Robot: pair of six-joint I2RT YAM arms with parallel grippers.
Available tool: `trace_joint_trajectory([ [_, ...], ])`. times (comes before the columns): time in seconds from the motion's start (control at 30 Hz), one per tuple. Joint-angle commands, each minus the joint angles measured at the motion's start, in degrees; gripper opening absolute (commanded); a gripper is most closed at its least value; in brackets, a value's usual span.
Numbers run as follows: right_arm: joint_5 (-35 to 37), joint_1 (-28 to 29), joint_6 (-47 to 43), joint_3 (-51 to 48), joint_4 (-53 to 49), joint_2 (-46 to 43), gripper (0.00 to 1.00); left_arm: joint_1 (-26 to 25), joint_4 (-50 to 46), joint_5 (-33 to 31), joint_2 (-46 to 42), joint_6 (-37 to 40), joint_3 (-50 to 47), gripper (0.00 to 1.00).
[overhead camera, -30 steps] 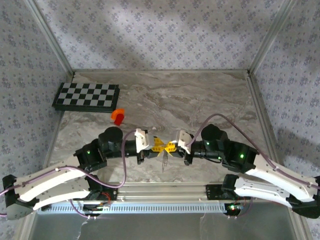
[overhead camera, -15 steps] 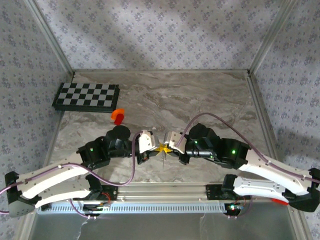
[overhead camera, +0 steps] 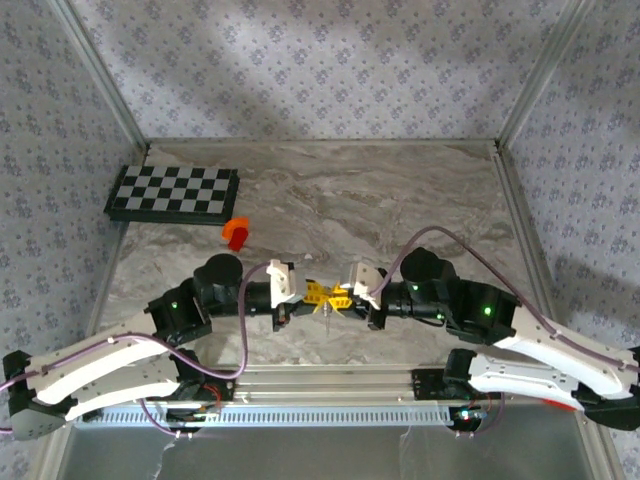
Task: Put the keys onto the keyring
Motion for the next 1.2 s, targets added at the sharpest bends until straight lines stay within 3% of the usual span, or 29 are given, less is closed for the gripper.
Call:
trace_joint_trajectory([
  [0.0,-3.6,-1.0,1.6,-1.0,1.9,-1.5,0.16,-0.3,8.2,2.7,-0.9,-2.3,-1.5,0.00],
  [0.27,-3.0,-1.9,0.7,-1.0,2.5,-1.9,0.00,-0.3,15.4,3.3,-0.3,-4.6,-4.0,0.00],
  [0.4,-1.6,-2.0,0.4,-0.3,1.4,-1.7,0.00,-0.3,8.1,-1.2,1.0,-2.7,-1.2,0.01],
  [0.47,-0.4,-1.9,0.2,0.4,-0.1,-0.9,0.00,-0.3,3.8,-4.2,1.1,-1.1,-0.2,0.10],
  [0.53,1.3,-1.3,-0.9,1.3,-2.0,0.5,0.00,-0.3,0.2,-7.8,1.3,0.8,0.5,0.13],
  [0.63,5.6,1.3,-2.7,3.2,-5.2,3.5,0.00,-0.3,-5.9,-11.9,2.7,3.6,2.2,0.11],
  [0.73,8.7,3.6,-4.0,4.7,-7.4,6.1,0.00,-0.3,-8.3,-11.8,4.0,4.2,3.2,0.11],
  [0.8,9.4,3.9,-4.3,4.9,-7.8,6.8,0.00,-0.2,-9.0,-11.1,4.5,4.4,3.6,0.05],
  [0.83,9.6,3.9,-4.3,4.8,-7.7,6.8,0.00,-0.3,-9.1,-11.0,4.5,4.4,3.7,0.00],
  [1.0,7.7,3.5,-3.2,4.3,-7.2,5.2,0.00,-0.2,-3.7,-7.9,1.4,2.3,1.4,0.00],
  [1.17,6.7,2.6,-1.4,1.5,-2.3,2.8,0.19,-0.2,3.9,-4.9,-2.6,-0.1,-1.9,0.00],
])
